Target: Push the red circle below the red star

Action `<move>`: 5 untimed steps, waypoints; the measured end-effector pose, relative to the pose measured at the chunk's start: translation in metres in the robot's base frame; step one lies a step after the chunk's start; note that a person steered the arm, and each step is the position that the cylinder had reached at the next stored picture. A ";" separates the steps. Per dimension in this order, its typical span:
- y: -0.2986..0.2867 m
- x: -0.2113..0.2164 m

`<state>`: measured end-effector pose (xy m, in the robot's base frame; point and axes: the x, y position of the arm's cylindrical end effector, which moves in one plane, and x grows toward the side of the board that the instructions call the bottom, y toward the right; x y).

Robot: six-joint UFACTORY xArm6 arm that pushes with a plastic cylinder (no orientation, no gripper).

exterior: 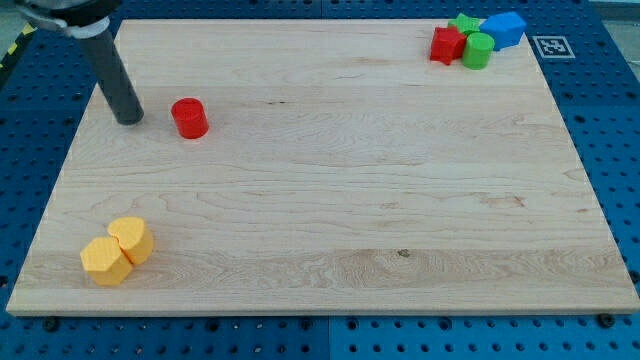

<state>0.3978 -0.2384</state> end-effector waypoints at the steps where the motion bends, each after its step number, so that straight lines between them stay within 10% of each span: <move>1: 0.000 0.002; 5: 0.154 0.009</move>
<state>0.4067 -0.0839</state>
